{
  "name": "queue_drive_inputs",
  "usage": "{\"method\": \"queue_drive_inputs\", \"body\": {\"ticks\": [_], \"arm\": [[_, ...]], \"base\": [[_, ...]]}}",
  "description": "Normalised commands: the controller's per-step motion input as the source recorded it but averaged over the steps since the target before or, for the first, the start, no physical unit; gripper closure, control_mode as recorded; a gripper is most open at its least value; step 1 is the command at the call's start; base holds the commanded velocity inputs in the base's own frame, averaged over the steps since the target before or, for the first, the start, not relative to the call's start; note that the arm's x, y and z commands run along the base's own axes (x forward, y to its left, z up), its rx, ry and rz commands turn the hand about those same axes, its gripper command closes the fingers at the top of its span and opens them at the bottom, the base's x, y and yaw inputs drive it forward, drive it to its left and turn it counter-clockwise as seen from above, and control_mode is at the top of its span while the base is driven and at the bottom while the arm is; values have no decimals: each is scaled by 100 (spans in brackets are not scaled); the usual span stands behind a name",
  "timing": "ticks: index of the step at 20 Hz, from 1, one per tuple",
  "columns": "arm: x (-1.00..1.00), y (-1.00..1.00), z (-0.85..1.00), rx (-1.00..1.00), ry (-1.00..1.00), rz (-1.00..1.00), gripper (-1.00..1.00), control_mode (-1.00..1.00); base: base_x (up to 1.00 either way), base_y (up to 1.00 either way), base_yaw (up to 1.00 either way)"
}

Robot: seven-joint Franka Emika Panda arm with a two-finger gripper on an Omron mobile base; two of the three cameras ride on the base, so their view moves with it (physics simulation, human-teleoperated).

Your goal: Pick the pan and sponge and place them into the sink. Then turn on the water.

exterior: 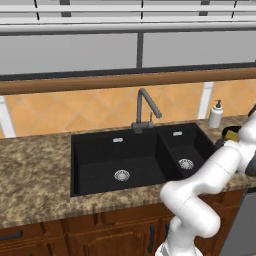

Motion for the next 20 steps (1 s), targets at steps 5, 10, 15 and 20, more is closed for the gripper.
{"method": "queue_drive_inputs", "body": {"ticks": [5, 10, 15, 20], "arm": [[-100, 59, 2, -30, -5, -31, -100, -100], [-100, 75, -33, -39, 0, -37, -100, -100], [-100, 89, -54, -35, 0, -34, -100, -100], [-100, 100, -48, -35, -1, -25, -100, -100]], "base": [[0, 0, 0], [0, 0, 0], [0, 0, 0], [0, 0, 0]]}}
